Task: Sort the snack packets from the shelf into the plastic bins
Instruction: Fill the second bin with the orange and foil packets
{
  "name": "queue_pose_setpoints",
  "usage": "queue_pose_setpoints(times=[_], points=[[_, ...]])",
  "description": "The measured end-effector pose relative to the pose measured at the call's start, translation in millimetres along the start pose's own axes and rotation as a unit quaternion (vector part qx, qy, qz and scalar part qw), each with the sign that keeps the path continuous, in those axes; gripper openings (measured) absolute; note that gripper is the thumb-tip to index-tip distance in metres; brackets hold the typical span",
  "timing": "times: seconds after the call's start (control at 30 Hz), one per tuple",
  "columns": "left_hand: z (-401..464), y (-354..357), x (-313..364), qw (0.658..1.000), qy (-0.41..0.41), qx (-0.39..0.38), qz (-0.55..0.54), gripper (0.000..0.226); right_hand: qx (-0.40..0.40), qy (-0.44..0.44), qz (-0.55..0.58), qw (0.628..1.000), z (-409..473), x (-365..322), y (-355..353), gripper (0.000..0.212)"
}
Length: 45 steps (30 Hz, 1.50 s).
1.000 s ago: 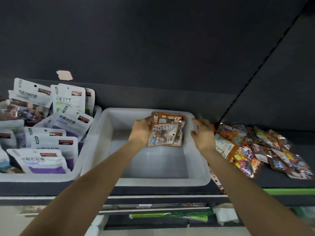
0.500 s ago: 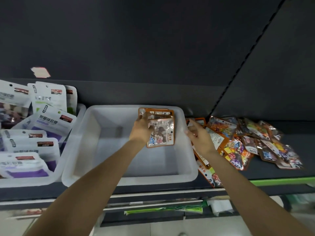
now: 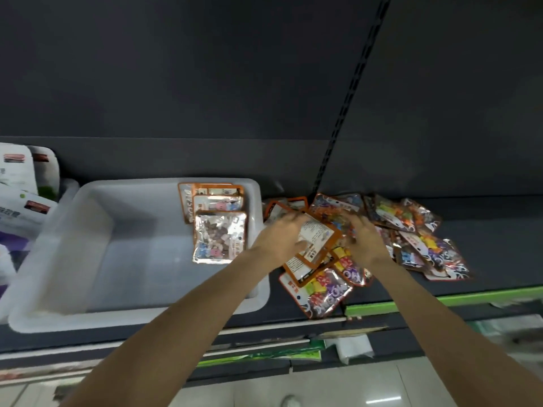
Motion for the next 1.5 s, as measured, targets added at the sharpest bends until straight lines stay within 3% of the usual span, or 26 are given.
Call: queue_pose_setpoints(times=[0.17, 0.23, 0.33, 0.4, 0.5, 0.6, 0.67, 0.87, 1.0, 1.1, 1.17, 1.3, 1.5], points=[[20, 53, -4, 0.987, -0.045, -0.121, 0.101, 0.101, -0.08, -0.036, -0.03, 0.996, 14, 12, 13, 0.071], [21, 60, -6, 0.98, -0.06, -0.12, 0.15, 0.105, -0.106, -0.043, -0.035, 0.993, 15, 17, 19, 0.075], [20, 57, -3, 0.983, -0.074, -0.086, 0.144, 0.091, -0.114, -0.057, -0.031, 0.991, 14, 21, 20, 0.078], [16, 47, 2, 0.992, -0.073, -0.05, 0.09, 0.069, -0.115, -0.06, -0.028, 0.991, 13, 22, 20, 0.078], [5, 8, 11, 0.994, -0.066, 0.08, -0.018, 0.033, -0.091, -0.06, -0.01, 0.994, 14, 18, 15, 0.068], [-13, -37, -3, 0.961, -0.105, 0.233, -0.105, 0.026, -0.045, -0.069, 0.014, 0.997, 14, 7, 8, 0.053], [-30, -58, -17, 0.935, -0.147, 0.293, -0.138, 0.024, -0.034, -0.088, 0.023, 0.995, 12, -6, 8, 0.047], [-67, -84, -56, 0.883, -0.22, 0.356, -0.211, 0.013, -0.104, -0.098, 0.002, 0.99, 7, -40, 33, 0.056], [-94, -96, -77, 0.842, -0.256, 0.401, -0.254, 0.022, -0.096, -0.089, -0.069, 0.989, 8, -53, 45, 0.066], [-107, -102, -85, 0.83, -0.273, 0.408, -0.263, 0.027, -0.07, -0.073, -0.066, 0.993, 11, -57, 44, 0.073], [-110, -105, -82, 0.834, -0.27, 0.404, -0.26, 0.026, -0.071, -0.044, -0.023, 0.996, 14, -54, 44, 0.063], [-118, -114, -75, 0.849, -0.245, 0.405, -0.233, 0.023, -0.06, -0.06, 0.046, 0.995, 17, -58, 28, 0.013], [-139, -124, -111, 0.874, -0.25, 0.375, -0.181, 0.014, 0.076, -0.136, 0.105, 0.982, 1, -95, -32, 0.005]])
Point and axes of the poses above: each hand's wrist, its own z-axis towards the middle knuckle, its own y-axis out of the palm, x = y × z, the point moved 8 cm from there along z, towards the middle knuckle, and after that the axes turned 5 degrees about y, right-handed, at the moved point
